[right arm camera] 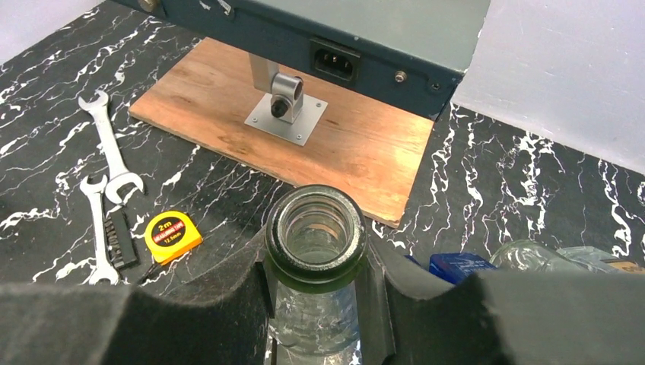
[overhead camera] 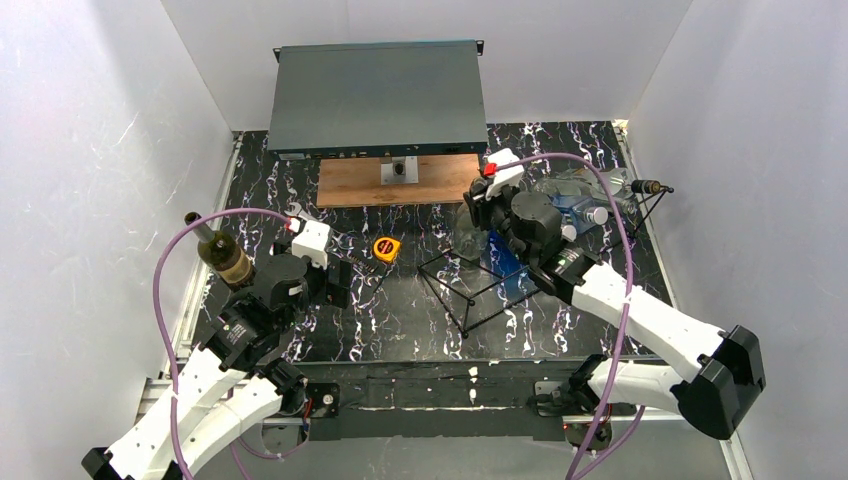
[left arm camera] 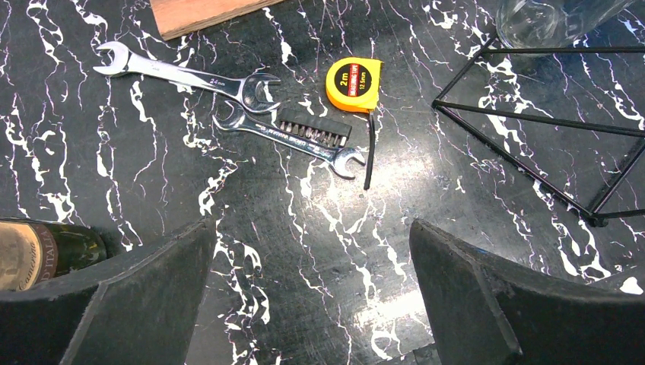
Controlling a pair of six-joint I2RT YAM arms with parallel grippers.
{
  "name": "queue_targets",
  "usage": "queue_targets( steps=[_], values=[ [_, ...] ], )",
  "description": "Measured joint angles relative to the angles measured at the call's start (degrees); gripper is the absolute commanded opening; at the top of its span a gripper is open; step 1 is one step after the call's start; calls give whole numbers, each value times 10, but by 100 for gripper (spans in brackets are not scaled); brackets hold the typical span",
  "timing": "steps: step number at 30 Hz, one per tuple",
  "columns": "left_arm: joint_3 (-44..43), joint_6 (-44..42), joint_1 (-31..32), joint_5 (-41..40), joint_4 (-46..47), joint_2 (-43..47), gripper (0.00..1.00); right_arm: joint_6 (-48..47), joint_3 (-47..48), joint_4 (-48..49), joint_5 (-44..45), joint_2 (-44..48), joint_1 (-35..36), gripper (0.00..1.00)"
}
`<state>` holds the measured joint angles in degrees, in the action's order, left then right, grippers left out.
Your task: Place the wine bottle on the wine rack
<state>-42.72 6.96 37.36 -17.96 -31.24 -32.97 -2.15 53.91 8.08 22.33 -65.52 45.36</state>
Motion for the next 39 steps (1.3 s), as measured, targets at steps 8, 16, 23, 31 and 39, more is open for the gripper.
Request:
queue_targets(
  steps=[8,16,23,31,39],
  values=[
    [0,-3,0,0,0,-2,97,-12,-50,37,-22,38,-3,1],
    [0,-3,0,0,5,-2,97,-7,-96,41,-25,95,-3,2],
    [0,-3,0,0,9,-1,97,4,-123,42,-21,128,-3,2],
    [0,-3,0,0,8,10,97,22,-136,35,-17,147,-3,3],
    [0,-3,0,0,8,15,97,45,-145,1,-11,173,-4,9]
  ],
)
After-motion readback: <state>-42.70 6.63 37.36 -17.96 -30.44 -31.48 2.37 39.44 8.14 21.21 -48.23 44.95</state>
